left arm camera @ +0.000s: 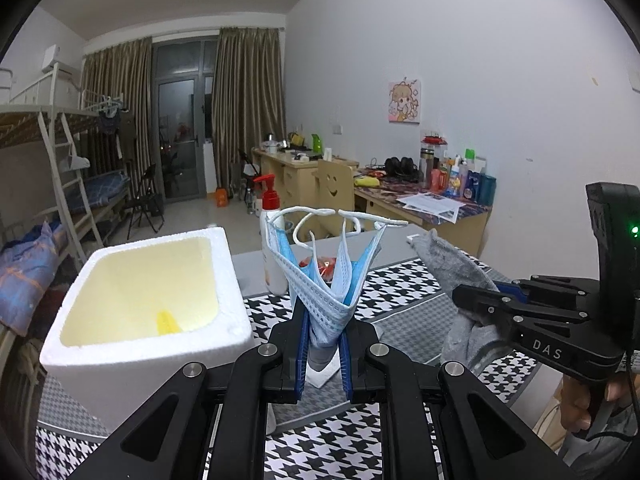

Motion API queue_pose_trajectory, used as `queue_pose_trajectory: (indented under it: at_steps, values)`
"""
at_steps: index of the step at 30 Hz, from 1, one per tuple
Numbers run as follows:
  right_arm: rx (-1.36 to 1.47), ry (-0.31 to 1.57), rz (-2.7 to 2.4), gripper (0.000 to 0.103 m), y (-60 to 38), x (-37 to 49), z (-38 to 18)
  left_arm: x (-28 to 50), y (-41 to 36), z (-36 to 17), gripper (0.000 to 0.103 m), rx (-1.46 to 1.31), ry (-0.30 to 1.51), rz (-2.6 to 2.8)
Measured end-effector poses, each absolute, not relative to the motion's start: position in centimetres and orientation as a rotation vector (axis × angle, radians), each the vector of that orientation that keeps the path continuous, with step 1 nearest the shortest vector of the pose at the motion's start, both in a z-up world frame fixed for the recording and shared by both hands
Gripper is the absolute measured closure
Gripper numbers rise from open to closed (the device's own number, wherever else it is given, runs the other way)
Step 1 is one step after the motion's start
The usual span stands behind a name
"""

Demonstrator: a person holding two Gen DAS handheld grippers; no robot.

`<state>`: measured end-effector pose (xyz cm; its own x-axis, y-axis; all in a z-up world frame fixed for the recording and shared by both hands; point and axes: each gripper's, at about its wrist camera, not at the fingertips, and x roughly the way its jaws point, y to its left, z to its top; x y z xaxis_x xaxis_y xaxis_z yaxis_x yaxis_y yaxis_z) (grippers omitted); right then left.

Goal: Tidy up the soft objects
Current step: 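Carry the mask and sock over the white foam box with both tools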

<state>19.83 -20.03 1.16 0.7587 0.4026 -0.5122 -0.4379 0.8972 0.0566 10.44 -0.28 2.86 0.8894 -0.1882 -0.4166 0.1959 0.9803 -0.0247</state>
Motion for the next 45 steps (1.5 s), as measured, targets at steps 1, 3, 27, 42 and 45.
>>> queue_pose_trajectory:
  at_steps: [1, 3, 27, 42, 45]
  values:
    - [-0.07, 0.539, 0.46, 0.086, -19.9, 19.8, 1.3, 10.5, -0.2, 3.0, 0.089, 0.019, 0.429, -0.199]
    - [-0.072, 0.53, 0.463, 0.086, -19.7, 20.1, 1.5, 10.8, -0.2, 3.3, 0.089, 0.021, 0.423, -0.197]
    - [-0.087, 0.444, 0.464, 0.086, -18.6, 20.7, 4.0, 12.0, 0.6, 5.1, 0.089, 0.044, 0.381, -0.163]
    - [-0.082, 0.419, 0.515, 0.086, -16.9, 21.5, 5.0, 12.6, 2.2, 6.2, 0.089, 0.037, 0.358, -0.107]
    - [-0.082, 0.411, 0.523, 0.086, -16.7, 21.6, 5.2, 12.7, 2.2, 6.4, 0.089, 0.038, 0.352, -0.094]
